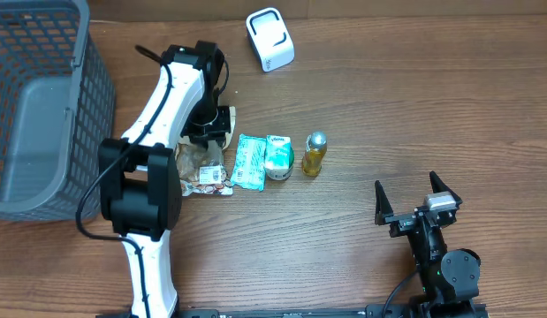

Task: Scan the item barcode
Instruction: 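Lower the snack bag left of the wipes packet and release it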

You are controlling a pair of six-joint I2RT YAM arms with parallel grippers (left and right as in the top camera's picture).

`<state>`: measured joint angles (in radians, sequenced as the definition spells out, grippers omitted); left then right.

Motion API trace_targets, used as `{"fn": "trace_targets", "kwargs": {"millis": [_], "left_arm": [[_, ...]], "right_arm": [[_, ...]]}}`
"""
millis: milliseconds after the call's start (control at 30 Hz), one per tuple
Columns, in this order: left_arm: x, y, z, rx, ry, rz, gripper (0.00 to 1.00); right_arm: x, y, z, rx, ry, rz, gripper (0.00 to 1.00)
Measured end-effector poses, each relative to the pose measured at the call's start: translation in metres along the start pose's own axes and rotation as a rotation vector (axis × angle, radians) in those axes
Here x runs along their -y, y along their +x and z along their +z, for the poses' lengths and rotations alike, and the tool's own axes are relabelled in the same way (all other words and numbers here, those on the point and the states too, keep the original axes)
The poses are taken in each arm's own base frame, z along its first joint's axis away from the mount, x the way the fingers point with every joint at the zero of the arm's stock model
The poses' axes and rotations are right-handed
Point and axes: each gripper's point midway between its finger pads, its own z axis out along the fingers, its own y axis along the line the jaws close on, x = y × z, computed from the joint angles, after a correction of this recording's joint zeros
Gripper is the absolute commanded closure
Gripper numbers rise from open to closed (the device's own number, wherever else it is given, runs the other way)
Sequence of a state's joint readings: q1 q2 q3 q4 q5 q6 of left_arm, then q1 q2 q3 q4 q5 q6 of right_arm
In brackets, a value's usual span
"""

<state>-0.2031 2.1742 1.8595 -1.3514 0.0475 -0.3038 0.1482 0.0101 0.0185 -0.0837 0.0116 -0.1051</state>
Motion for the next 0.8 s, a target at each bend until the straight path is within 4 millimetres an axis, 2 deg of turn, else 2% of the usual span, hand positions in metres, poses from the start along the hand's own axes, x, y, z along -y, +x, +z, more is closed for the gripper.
{"fn": "trace_targets", "kwargs": {"millis": [67, 167, 333, 433, 567, 700, 800], "left_arm": [[0.003, -0.004, -0.02, 0.069, 0.024, 0.003, 0.72], [0.002, -0.006, -0.069, 0.215, 0.05, 0.004, 0.71], [-0.012, 0.01, -0.154, 0.45, 0.055, -0.009, 0.68], [-0.026, 0.021, -0.189, 0.553, 0.047, -0.032, 0.64], [-0.047, 0.028, -0.206, 0.599, 0.033, -0.081, 0.63], [-0.06, 0.027, -0.204, 0.585, 0.029, -0.107, 0.63], [-0.06, 0.026, -0.2, 0.571, 0.04, -0.094, 0.63]], "right_arm": [[0.0, 0.0, 0.0, 0.0, 0.0, 0.0, 0.0], [0.0, 0.0, 0.0, 0.0, 0.0, 0.0, 0.0], [0.0, 0.0, 0.0, 0.0, 0.0, -0.001, 0.0], [0.0, 0.0, 0.0, 0.0, 0.0, 0.0, 0.0], [0.0, 0.0, 0.0, 0.0, 0.0, 0.0, 0.0], [0.0, 0.0, 0.0, 0.0, 0.0, 0.0, 0.0], [0.0, 0.0, 0.0, 0.001, 0.001, 0.0, 0.0]]}}
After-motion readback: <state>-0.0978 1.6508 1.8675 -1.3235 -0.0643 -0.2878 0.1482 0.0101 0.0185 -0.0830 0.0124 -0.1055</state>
